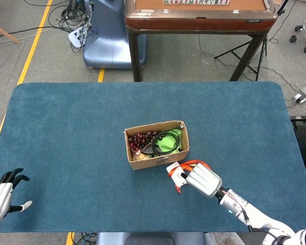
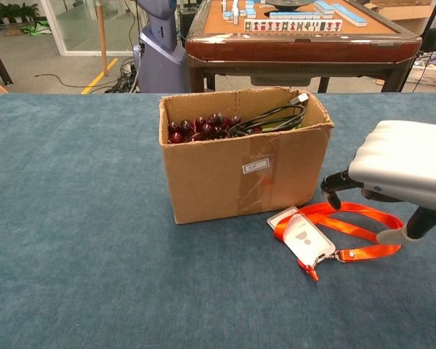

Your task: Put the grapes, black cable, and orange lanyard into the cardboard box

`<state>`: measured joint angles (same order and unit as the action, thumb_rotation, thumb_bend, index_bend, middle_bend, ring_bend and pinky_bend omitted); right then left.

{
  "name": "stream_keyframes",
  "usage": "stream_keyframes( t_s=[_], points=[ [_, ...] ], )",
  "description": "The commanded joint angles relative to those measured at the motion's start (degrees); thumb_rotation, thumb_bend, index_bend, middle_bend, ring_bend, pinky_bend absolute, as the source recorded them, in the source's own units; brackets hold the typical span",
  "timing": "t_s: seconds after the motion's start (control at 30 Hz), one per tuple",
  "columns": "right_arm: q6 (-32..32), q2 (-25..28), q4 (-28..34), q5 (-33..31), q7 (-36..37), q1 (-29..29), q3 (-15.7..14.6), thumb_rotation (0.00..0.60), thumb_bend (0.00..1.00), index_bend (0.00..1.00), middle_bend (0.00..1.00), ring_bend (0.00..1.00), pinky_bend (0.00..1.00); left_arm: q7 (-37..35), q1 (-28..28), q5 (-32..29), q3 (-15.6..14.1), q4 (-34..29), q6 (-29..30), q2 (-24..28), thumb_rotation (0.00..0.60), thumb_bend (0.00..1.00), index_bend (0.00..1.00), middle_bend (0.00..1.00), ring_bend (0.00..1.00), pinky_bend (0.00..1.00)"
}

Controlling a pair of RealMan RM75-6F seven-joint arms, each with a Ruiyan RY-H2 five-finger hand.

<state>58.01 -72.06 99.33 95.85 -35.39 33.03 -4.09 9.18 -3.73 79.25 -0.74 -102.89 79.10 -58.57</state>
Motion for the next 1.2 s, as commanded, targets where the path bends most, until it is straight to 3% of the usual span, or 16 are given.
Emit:
stream_keyframes(
  t_s=[0.03,0.83,1.2],
  points=[
    [-1.1,-1.5,-1.6,0.0,1.2,0.4,-0.1,0.6,0.01,0.49,1.0,1.0,1.0,0.2,0.0,-0.2,-0.1,0.3,-0.2,-0.3,0.6,0.01,0.34,0.16,0.16,0.36],
    [-7.8,-9.8,-9.7,-2.3,4.1,3.4,0.5,0.6,0.21,0.56,1.0,1.0,1.0,0.3,0.3,-2.0,-0.3,3.3,-1.1,-1.3,0.6,0.01,0.34,0.17,0.16,0.36],
    [-9.5,-11.9,-11.5,-3.9,4.9,4.6,1.0,0.6,0.24,0.57,1.0,1.0,1.0,-0.6,0.3,-2.8,0.0,3.6,-1.5,-1.2,0.6,0.01,0.34,0.17,0.16,0.36]
  ],
)
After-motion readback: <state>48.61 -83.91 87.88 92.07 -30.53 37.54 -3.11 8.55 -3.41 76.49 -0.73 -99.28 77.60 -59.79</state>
